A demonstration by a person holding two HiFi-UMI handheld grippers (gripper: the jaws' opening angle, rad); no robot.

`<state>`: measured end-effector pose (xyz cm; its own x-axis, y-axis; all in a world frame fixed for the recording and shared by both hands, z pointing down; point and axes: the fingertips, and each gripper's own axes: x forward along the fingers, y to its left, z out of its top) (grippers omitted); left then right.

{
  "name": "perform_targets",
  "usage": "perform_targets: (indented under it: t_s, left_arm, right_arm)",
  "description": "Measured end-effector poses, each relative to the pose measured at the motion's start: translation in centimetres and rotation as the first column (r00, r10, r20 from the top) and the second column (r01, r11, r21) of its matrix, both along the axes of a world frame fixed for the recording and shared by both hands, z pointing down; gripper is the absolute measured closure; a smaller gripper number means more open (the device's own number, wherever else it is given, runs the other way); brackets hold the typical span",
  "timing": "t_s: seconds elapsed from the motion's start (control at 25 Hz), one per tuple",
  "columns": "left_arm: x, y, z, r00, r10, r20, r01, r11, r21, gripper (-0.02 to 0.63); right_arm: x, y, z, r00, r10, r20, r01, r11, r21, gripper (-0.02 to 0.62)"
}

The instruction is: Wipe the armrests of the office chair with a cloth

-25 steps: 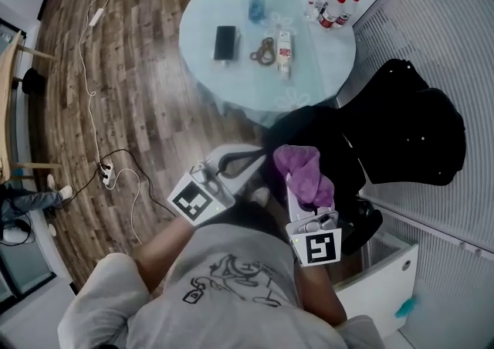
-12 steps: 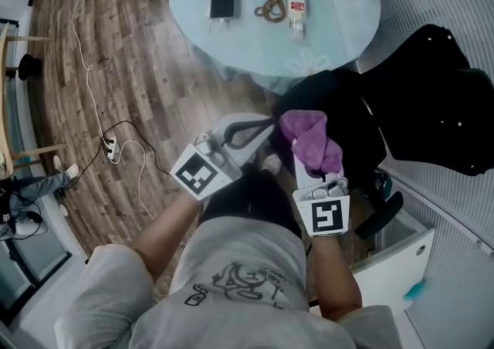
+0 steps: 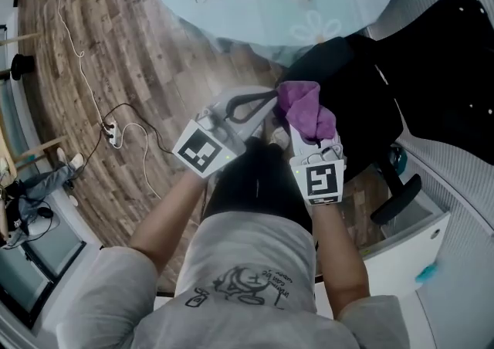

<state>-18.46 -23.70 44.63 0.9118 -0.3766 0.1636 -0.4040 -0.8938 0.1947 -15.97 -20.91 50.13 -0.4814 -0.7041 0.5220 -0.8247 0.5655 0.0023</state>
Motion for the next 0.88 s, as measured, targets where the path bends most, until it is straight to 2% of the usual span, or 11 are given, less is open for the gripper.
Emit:
perform_targets:
  t_s: [0.16, 0.36, 0.88]
  left_arm:
    - [0.5, -0.2, 2.1, 1.000, 0.007, 0.010, -0.007, 1.000, 0.000, 0.605]
    - [0.6, -0.1, 4.1, 0.999, 0.011, 0.038, -0.012, 1.000, 0.015, 0.606]
    - [0.9, 0.2, 5.5, 0.998, 0.036, 0.048, -0.035, 0.999, -0.012, 0.604]
  right_arm:
    - [-0.1, -0.7, 3.4, 1.000, -0.007, -0.025, 0.006, 0.999, -0.040, 0.566]
    - [-0.2, -0.2, 8.1, 0.997, -0.035, -0.065, 0.026, 0.991, -0.133, 0.566]
    - [1.4, -1.9, 9.0, 0.993, -0.035, -0.114, 0.026, 0.996, -0.084, 0.566]
